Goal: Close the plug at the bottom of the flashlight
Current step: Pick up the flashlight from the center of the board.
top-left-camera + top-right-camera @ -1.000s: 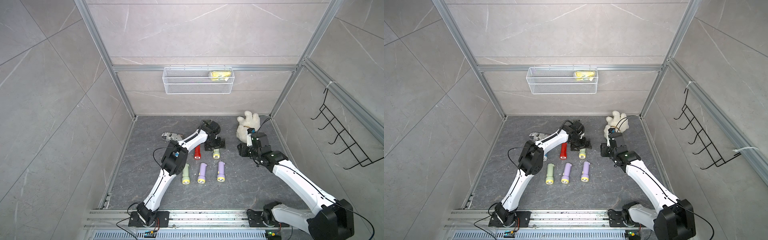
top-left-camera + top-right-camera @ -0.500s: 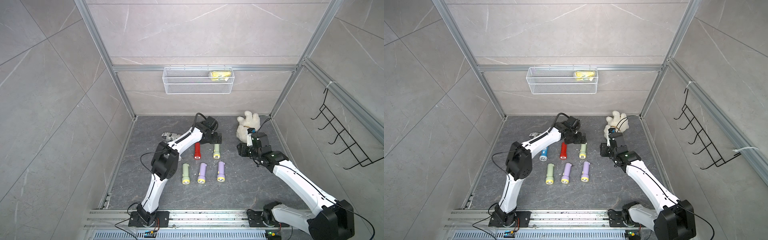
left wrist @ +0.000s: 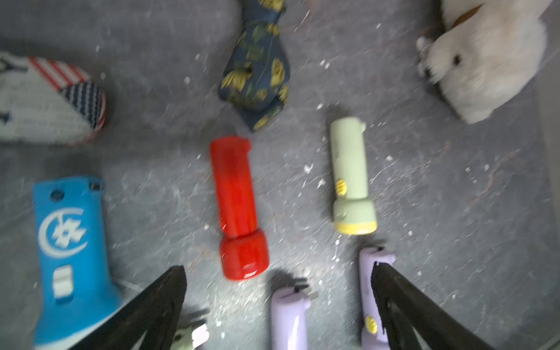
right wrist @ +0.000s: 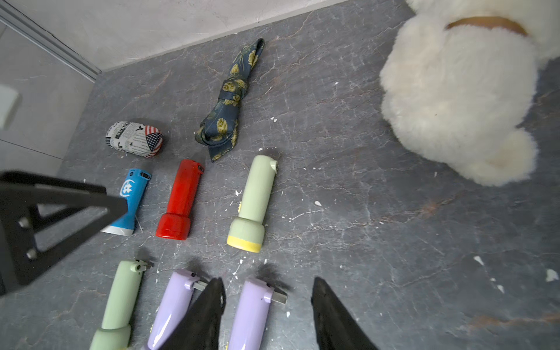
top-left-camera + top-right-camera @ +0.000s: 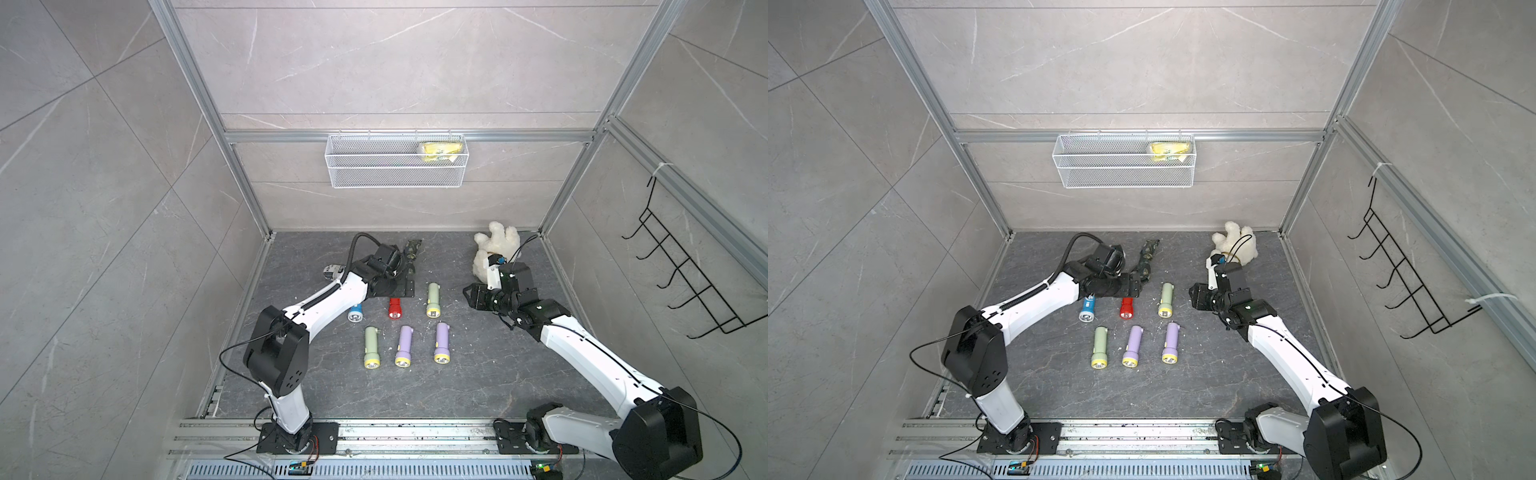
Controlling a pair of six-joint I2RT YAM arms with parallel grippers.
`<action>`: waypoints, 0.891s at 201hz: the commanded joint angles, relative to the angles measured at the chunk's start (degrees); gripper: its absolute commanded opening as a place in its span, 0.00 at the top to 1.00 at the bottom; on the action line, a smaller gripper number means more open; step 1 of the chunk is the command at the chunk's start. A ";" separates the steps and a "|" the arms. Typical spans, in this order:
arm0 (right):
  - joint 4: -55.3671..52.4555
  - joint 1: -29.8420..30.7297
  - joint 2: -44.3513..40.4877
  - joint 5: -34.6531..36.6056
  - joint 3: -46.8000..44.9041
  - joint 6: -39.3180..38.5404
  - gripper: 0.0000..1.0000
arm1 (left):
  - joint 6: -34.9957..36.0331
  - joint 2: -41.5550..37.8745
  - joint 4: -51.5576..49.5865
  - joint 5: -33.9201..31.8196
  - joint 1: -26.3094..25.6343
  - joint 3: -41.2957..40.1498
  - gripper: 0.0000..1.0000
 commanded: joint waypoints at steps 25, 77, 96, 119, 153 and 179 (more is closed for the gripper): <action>3.08 -0.18 1.67 -4.30 -0.30 4.03 0.49 | -8.09 -14.63 -2.98 -9.58 -0.13 -11.71 0.00; 4.43 -0.14 1.90 -6.52 -0.75 6.34 0.49 | -9.68 -21.49 0.34 -4.98 -0.35 -23.07 0.02; 4.23 -0.13 1.45 -6.80 -1.08 6.43 0.49 | -10.86 -21.15 -2.26 -5.99 -1.44 -24.16 0.05; 4.23 -0.09 1.16 -7.32 -1.82 6.61 0.49 | -12.07 -18.14 -5.32 -8.62 -3.49 -23.84 0.13; 4.83 -0.09 1.52 -7.95 -2.87 6.45 0.49 | -13.24 -10.64 -6.50 -10.34 -6.44 -21.49 0.30; 4.91 -0.13 1.72 -8.00 -3.25 5.99 0.49 | -14.60 -5.97 -6.52 -11.17 -8.24 -20.54 0.32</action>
